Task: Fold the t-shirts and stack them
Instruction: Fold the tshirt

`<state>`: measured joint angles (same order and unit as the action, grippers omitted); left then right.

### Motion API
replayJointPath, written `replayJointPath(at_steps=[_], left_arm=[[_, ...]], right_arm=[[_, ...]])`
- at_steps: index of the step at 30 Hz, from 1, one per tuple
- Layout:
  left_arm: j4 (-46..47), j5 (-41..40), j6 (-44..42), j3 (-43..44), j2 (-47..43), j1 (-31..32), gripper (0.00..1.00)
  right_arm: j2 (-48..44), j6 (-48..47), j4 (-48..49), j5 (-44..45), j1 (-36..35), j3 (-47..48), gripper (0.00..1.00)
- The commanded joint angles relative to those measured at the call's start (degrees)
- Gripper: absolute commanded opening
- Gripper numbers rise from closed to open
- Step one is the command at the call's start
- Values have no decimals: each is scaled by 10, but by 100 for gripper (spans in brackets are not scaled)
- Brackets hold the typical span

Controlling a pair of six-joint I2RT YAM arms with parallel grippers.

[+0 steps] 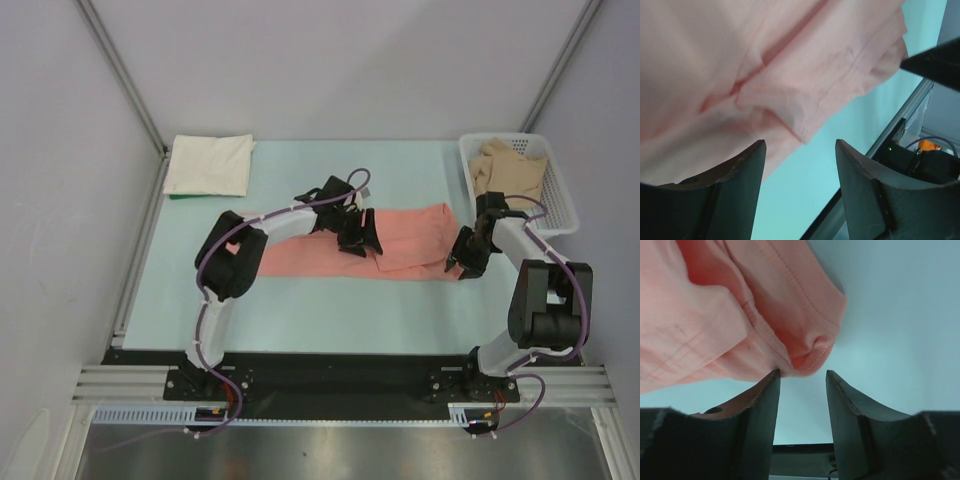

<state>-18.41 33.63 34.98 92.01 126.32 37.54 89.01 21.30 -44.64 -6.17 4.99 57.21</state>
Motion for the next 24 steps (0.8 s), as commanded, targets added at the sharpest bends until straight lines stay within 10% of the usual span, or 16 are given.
replayJointPath(at_steps=[1,16,24], left_arm=[[-37,3,-42,-31,-92,-19,64],[-76,-59,-62,-298,-379,-244,62],[-138,-177,-40,-370,-475,-342,63]], right_arm=[[28,-8,26,18,-3,13,47],[34,-2,23,62,-34,20,42],[48,48,51,193,-67,19,0]])
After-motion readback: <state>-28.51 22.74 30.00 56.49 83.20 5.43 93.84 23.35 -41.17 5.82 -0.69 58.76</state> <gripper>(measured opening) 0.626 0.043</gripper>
